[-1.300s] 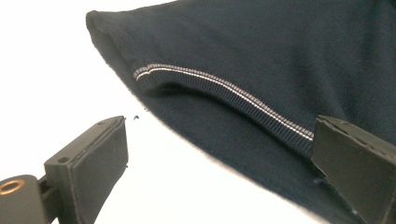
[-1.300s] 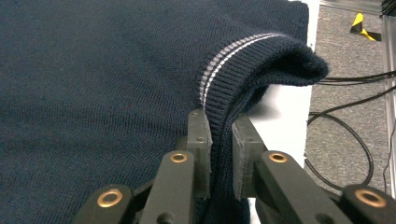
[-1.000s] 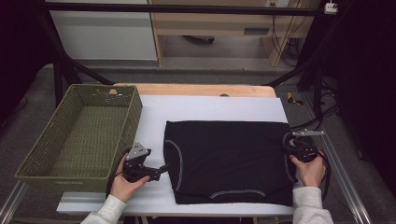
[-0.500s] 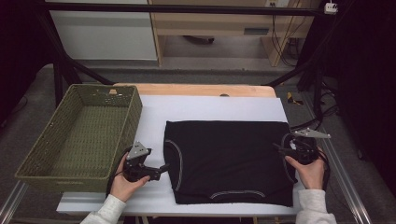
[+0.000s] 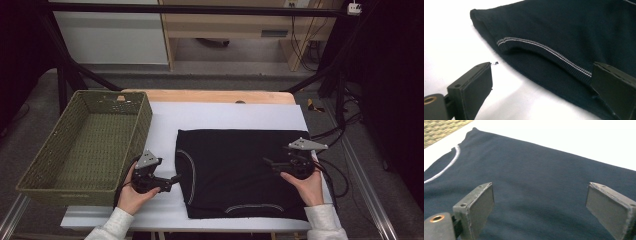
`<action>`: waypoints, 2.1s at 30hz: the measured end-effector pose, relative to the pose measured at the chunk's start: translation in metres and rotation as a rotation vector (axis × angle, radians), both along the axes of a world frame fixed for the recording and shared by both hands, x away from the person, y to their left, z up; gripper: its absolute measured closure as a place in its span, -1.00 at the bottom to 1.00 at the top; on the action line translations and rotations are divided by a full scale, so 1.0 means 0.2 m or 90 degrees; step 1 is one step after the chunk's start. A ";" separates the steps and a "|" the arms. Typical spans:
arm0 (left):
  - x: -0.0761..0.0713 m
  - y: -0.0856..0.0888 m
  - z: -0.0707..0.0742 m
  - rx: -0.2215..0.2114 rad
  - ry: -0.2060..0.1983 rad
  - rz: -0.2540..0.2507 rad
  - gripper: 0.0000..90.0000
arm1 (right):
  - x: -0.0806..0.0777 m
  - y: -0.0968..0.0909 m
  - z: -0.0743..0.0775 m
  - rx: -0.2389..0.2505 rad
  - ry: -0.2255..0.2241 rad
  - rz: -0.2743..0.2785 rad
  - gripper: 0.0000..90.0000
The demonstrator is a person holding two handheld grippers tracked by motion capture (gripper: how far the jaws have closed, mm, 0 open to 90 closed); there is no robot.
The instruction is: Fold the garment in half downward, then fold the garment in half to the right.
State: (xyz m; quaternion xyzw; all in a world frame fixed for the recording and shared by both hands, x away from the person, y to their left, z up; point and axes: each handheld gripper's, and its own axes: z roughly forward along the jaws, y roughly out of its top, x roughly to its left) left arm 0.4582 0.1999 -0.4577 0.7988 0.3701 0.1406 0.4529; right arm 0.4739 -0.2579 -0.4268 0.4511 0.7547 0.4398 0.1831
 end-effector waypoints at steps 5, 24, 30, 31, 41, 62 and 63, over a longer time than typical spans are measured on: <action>0.01 -0.01 0.01 0.001 0.006 -0.007 -0.93 | -0.01 0.07 -0.03 0.016 0.010 0.030 -0.83; 0.05 -0.08 0.06 0.012 0.007 -0.022 -0.93 | -0.10 0.29 -0.10 0.023 0.020 0.109 -0.90; 0.07 -0.09 0.06 0.013 0.013 -0.019 -0.93 | -0.13 0.32 -0.09 0.025 0.019 0.113 -0.92; 0.08 -0.09 0.07 0.012 0.013 -0.015 -0.93 | -0.14 0.32 -0.09 0.025 0.019 0.111 -0.92; 0.16 -0.11 0.11 0.003 0.011 0.006 -0.93 | -0.18 0.37 -0.09 0.023 0.015 0.124 -0.94; 0.44 -0.16 0.09 0.026 0.024 0.103 -0.93 | -0.22 0.43 -0.10 0.021 0.023 0.132 -0.95; 0.46 -0.16 0.08 0.028 0.027 0.106 -0.92 | -0.22 0.43 -0.10 0.019 0.025 0.134 -0.95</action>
